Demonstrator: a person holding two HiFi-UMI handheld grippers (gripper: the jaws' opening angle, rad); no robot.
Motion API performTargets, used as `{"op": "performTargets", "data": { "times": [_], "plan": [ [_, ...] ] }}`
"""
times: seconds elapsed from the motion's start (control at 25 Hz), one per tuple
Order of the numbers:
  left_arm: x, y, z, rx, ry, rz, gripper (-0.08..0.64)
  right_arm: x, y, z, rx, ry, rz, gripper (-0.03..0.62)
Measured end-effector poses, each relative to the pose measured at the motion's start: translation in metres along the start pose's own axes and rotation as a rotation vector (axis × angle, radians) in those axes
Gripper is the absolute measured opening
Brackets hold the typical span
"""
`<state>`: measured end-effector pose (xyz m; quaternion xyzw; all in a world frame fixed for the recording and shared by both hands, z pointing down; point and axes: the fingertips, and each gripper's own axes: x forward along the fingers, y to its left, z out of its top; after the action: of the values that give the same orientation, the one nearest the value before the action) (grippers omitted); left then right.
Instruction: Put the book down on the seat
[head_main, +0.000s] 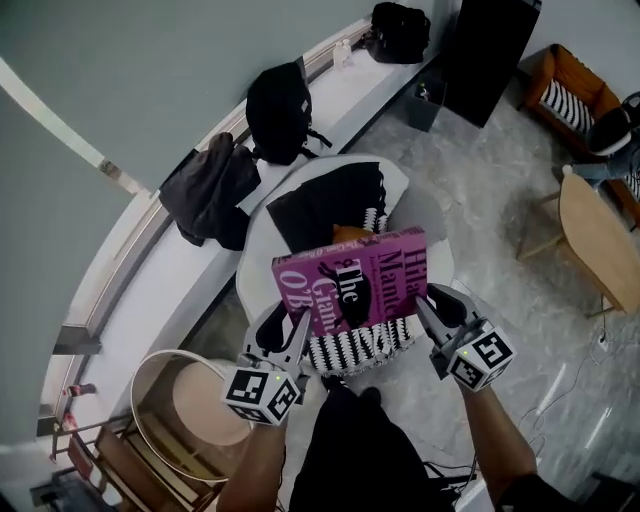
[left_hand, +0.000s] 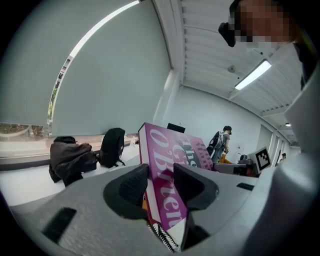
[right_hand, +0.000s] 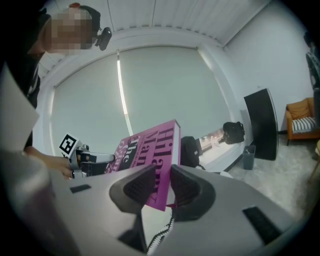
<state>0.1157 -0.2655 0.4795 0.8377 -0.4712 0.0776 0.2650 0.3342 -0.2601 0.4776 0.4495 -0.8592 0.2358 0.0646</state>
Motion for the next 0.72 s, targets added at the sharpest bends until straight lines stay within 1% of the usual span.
{"op": "performTargets", "data": {
  "times": [0.24, 0.36, 0.44, 0.52, 0.6, 0.72],
  "plan": [
    [0.029, 0.045, -0.052, -0.088, 0.065, 0.007, 0.176, 0.040, -0.016, -0.051, 0.047, 0.094, -0.026, 0.109],
    [0.043, 0.061, -0.080, -0.109, 0.086, 0.008, 0.176, 0.055, -0.026, -0.077, 0.048, 0.119, -0.027, 0.109],
    [0.051, 0.068, -0.093, -0.121, 0.102, 0.008, 0.175, 0.063, -0.033, -0.088, 0.041, 0.145, -0.022, 0.109],
    [0.052, 0.071, -0.106, -0.149, 0.133, 0.016, 0.176, 0.066, -0.036, -0.096, 0.038, 0.188, -0.017, 0.109],
    [0.054, 0.074, -0.124, -0.180, 0.166, 0.034, 0.175, 0.069, -0.040, -0.110, 0.038, 0.231, -0.007, 0.109],
    [0.061, 0.078, -0.151, -0.200, 0.205, 0.066, 0.176, 0.078, -0.054, -0.136, 0.043, 0.277, 0.023, 0.109]
  ]
}}
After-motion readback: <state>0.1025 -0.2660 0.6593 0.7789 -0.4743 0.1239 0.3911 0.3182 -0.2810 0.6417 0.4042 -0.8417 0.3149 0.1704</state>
